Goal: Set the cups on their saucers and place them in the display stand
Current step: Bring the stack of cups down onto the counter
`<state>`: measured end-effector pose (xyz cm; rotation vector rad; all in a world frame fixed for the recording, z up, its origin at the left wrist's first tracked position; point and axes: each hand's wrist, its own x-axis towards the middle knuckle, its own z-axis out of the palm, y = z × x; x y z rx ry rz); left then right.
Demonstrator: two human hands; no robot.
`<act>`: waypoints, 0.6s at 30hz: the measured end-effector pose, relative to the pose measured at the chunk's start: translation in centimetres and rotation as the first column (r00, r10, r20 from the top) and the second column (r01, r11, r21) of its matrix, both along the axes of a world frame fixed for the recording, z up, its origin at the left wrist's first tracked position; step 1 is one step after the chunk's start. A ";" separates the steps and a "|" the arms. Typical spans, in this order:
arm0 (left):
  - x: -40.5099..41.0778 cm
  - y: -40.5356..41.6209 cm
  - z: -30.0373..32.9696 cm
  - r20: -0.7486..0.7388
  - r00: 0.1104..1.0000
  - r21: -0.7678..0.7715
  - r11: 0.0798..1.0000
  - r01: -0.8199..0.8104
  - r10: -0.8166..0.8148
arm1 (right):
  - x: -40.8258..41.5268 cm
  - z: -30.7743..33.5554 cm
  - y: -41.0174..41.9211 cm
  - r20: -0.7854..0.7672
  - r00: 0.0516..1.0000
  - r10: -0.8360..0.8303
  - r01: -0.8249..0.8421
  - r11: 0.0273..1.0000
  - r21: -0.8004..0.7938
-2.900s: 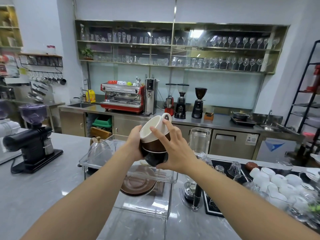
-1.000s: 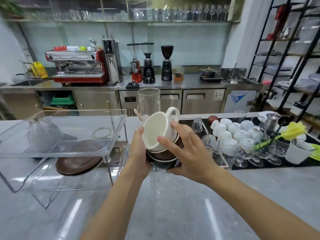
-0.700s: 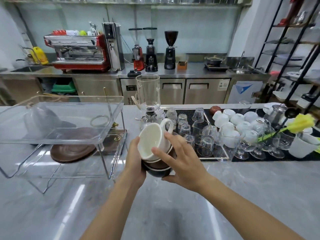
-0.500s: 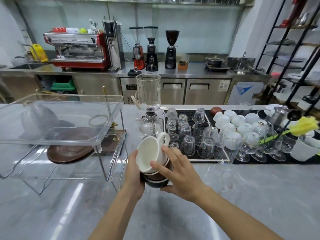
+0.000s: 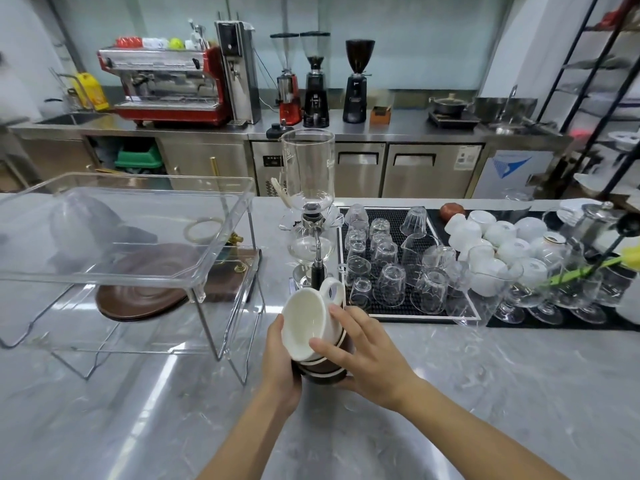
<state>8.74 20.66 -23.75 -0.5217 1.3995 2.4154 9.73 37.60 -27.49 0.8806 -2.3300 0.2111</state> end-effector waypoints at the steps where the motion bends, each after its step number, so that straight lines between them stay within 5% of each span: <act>1: 0.0 0.0 -0.2 0.003 1.000 0.004 1.000 0.000 0.000 | -0.1 -0.2 0.0 -0.002 1.000 0.003 -0.003 1.000 -0.004; 18: -1.3 0.2 -2.1 0.063 0.997 -0.061 0.997 -0.037 0.040 | -1.0 -2.0 0.0 0.036 0.999 0.019 -0.016 0.998 -0.068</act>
